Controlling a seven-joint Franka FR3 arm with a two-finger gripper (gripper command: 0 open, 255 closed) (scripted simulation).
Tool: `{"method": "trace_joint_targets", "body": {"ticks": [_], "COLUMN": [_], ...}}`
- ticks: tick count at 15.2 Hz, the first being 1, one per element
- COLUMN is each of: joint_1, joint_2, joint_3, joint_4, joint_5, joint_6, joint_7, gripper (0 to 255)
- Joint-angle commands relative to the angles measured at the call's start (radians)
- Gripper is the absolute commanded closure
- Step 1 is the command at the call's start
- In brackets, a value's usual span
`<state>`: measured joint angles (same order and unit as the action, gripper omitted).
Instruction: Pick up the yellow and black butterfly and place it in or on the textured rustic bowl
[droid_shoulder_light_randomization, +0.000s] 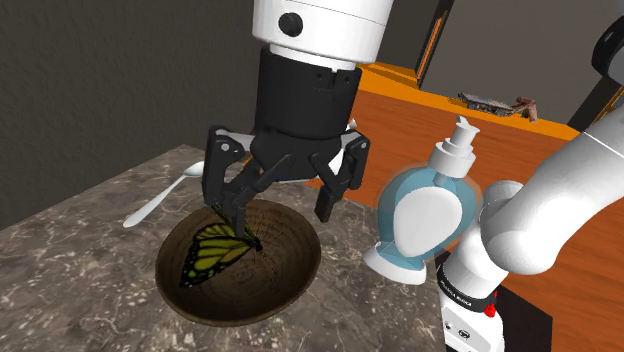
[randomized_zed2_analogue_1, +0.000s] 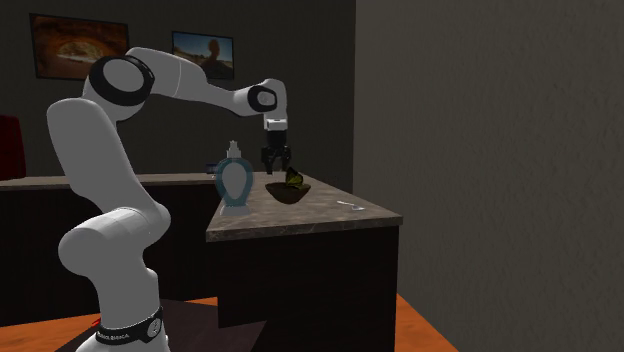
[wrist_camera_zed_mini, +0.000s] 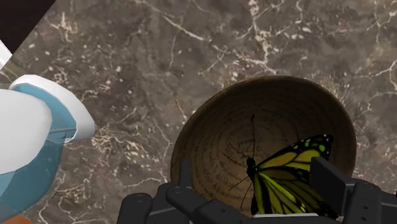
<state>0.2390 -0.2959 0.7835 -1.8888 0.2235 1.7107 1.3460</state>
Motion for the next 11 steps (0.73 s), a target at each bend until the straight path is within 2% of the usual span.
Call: {"method": "trace_joint_targets", "body": {"ticks": [1, 3, 11], "joint_1": [-0.005, -0.010, -0.010], "joint_2": [0.008, 0.022, 0.022], "joint_3": [-0.004, -0.006, -0.006], "joint_4": [0.056, 0.126, 0.126], "joint_5": [-0.008, -0.018, -0.018], "joint_6": [-0.050, -0.109, -0.109], "joint_7": [0.004, 0.012, 0.012], "gripper": [0, 0, 0]}}
